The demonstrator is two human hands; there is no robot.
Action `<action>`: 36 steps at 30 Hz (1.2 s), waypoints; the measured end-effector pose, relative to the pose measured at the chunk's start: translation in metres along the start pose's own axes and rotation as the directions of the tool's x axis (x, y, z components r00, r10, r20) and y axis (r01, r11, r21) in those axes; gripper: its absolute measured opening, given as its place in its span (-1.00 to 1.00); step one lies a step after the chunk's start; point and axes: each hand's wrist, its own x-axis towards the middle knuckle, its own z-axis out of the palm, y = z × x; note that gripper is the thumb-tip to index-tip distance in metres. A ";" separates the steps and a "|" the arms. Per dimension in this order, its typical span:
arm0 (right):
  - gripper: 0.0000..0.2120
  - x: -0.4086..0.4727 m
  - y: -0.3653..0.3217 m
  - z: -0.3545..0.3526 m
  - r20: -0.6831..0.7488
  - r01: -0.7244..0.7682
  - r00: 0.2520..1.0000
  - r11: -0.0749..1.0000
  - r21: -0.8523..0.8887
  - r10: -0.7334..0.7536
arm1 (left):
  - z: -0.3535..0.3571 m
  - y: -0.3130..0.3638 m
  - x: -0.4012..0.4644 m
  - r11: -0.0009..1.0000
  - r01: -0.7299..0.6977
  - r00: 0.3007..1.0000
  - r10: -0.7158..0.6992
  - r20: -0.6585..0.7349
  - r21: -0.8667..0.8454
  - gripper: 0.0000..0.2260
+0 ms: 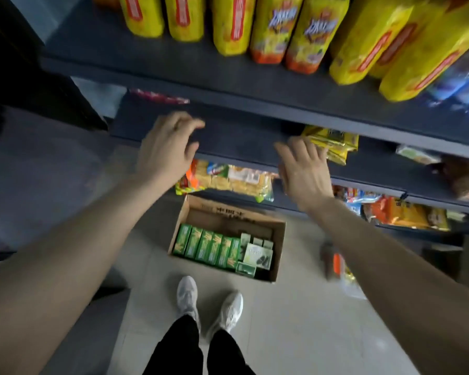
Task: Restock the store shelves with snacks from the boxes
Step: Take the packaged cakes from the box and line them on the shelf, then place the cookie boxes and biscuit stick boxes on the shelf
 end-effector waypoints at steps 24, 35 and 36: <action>-0.16 -0.283 0.014 0.496 0.788 -0.511 0.513 0.859 -0.040 0.342 | 0.530 -0.052 -0.228 0.988 -0.031 0.729 0.127 0.672 -0.153 -0.59; 0.14 -0.327 0.032 0.578 0.823 -0.379 0.498 0.922 -0.078 0.274 | 0.671 -0.031 -0.191 0.984 -0.073 0.694 0.166 0.701 -0.160 -0.55; 0.14 -0.325 0.035 0.578 0.827 -0.380 0.491 0.921 -0.080 0.274 | 0.680 -0.027 -0.186 0.986 -0.065 0.685 0.157 0.712 -0.154 -0.56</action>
